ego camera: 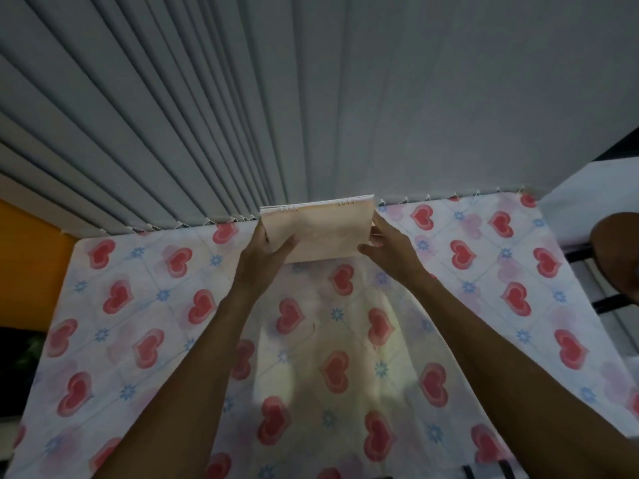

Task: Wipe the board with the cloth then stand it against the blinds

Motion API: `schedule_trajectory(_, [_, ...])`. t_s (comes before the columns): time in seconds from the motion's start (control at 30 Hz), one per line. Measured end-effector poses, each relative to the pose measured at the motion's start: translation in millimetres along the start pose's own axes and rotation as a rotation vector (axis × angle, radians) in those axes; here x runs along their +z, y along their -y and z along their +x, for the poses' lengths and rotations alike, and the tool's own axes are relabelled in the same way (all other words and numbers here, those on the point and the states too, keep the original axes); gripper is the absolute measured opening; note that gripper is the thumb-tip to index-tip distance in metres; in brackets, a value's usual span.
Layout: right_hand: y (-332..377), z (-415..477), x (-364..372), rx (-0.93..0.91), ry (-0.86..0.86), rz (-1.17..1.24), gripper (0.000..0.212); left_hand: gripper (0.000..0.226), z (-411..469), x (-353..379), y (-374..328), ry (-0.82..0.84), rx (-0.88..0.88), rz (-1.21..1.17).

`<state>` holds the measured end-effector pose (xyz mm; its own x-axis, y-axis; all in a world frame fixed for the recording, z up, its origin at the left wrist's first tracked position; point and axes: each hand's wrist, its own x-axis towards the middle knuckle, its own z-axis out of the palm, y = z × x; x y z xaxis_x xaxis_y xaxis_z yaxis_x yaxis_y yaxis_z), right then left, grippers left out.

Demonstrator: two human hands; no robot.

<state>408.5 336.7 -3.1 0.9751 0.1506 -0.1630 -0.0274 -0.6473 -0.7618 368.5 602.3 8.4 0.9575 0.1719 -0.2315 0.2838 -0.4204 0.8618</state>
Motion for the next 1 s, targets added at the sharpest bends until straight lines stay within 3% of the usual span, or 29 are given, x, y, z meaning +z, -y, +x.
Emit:
schedule_trajectory(0.2, [-1.1,44.6,2.9,-0.042,0.022,-0.018,0.081,0.067,45.4,-4.0,-2.1,0.022,-0.042,-0.074])
schedule_trajectory(0.63, [-11.1,59.1,17.5,-0.038,0.05,-0.008,0.095,0.066,61.9,1.5,9.3,0.071,-0.067,-0.151])
schedule_trajectory(1.0, [0.6,51.1,22.1,-0.02,0.051,0.052,0.094,0.073,64.7,-1.0,7.2,0.081,-0.063,-0.091])
